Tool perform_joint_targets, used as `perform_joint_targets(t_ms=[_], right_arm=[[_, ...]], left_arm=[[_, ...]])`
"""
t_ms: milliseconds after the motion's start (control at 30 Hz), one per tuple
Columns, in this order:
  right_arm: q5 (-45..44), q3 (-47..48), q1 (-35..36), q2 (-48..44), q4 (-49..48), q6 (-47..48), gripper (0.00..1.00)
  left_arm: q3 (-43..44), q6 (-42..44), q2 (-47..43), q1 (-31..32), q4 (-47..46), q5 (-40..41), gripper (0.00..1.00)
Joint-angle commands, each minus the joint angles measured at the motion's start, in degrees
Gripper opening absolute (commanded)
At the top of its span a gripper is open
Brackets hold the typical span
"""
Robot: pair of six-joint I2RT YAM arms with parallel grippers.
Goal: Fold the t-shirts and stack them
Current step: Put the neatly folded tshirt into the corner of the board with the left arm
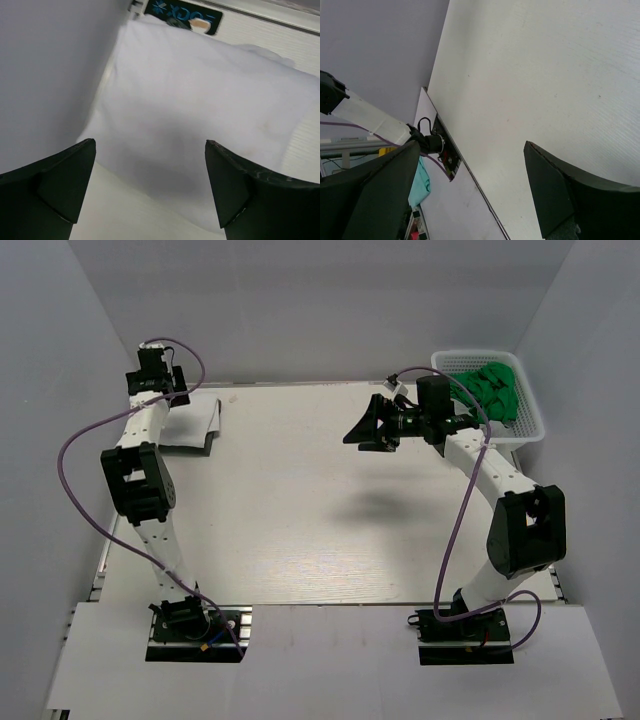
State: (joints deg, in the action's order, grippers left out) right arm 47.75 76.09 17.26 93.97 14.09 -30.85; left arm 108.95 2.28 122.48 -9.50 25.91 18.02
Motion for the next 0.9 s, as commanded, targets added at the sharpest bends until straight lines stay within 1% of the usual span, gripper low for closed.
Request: perform_joint_targets(t_ms=[0, 33, 67, 100, 133, 167, 200, 233, 267, 300, 333, 367, 400, 433, 467, 500, 533, 600, 633, 667, 700, 800, 867], right_arm=[[-1.4, 1.0, 0.0, -0.9, 1.6, 2.2, 0.90], [-4.1, 0.6, -0.3, -1.3, 2.3, 2.5, 0.90], [-5.7, 0.3, -0.2, -1.8, 3.2, 4.2, 0.90], [-9.6, -0.3, -0.2, -3.2, 4.1, 4.7, 0.90], [-13.2, -2.8, -0.2, -4.9, 5.4, 5.6, 0.90], [-16.1, -3.9, -0.2, -7.2, 5.4, 6.1, 0.90], [-17.5, -6.9, -0.1, -8.4, 5.2, 6.5, 0.90], [-21.7, -9.8, -0.3, -10.7, 5.2, 6.2, 0.90], [-23.0, -12.5, -0.5, -13.4, 5.2, 6.2, 0.90], [-24.2, -13.9, -0.4, -14.8, 5.2, 6.6, 0.90], [-29.1, -15.3, -0.2, -18.9, 5.3, 6.5, 0.90], [-30.8, -19.9, -0.2, -20.3, 5.0, 6.7, 0.90], [-32.0, -21.3, -0.4, -21.7, 4.9, 6.7, 0.90], [-34.9, -25.3, -0.3, -25.7, 4.6, 6.7, 0.90], [-35.8, -26.5, -0.2, -27.4, 4.7, 6.6, 0.90], [-36.6, -27.7, -0.4, -28.3, 4.6, 6.1, 0.90], [-38.4, -29.9, -0.4, -32.4, 3.9, 5.7, 0.90], [-40.2, -32.8, -0.1, -35.8, 3.6, 4.3, 0.90], [-41.2, -34.2, -0.3, -36.7, 3.6, 3.6, 0.90], [-41.7, -35.0, -0.3, -39.4, 3.7, 3.5, 0.90], [-41.2, -36.4, -0.3, -40.0, 2.5, 3.3, 0.90], [-41.7, -37.2, -0.3, -42.2, 2.7, 4.0, 0.90], [-41.8, -36.9, -0.2, -42.6, 4.2, 4.2, 0.90]], left_arm=[[3.7, -8.8, -7.0, 1.3, 9.9, -7.6, 1.00], [1.6, -10.9, -8.8, 1.3, 9.9, -13.7, 1.00], [-3.8, -14.2, -11.2, 1.3, 9.3, -16.5, 1.00], [-7.6, -15.4, -16.9, 2.8, 6.5, -18.6, 1.00], [-11.8, -16.8, -20.1, 3.7, 4.3, -19.5, 1.00], [-20.0, -19.8, -23.2, 4.7, 2.1, -19.5, 1.00], [-23.7, -21.6, -26.0, 5.6, -1.0, -19.5, 1.00], [-26.7, -22.5, -30.5, 8.1, -1.8, -21.8, 1.00], [-30.9, -23.0, -32.2, 9.7, -1.8, -22.3, 1.00], [-32.7, -23.0, -33.6, 11.8, -0.6, -21.6, 1.00], [-34.5, -23.9, -35.0, 16.5, 1.7, -18.2, 1.00], [-37.4, -26.3, -37.9, 18.8, 3.1, -16.1, 1.00], [-38.7, -27.1, -39.5, 20.9, 4.0, -14.2, 1.00], [-40.9, -27.8, -41.1, 24.4, 4.5, -13.6, 1.00], [-42.0, -27.8, -42.9, 26.1, 5.1, -13.1, 1.00], [-43.2, -28.6, -46.6, 27.6, 5.1, -11.5, 1.00], [-44.8, -29.7, -48.1, 30.2, 6.3, -10.6, 1.00], [-46.0, -30.2, -50.8, 32.3, 6.9, -8.5, 1.00], [-46.5, -30.2, -50.8, 34.0, 7.7, -7.6, 1.00], [-47.1, -30.2, -51.5, 34.7, 7.7, -6.3, 1.00], [-47.1, -30.2, -51.5, 35.3, 8.7, -5.2, 1.00], [-46.5, -30.8, -52.1, 37.3, 9.9, -2.9, 1.00], [-46.5, -30.8, -52.9, 37.9, 9.3, -2.9, 1.00]])
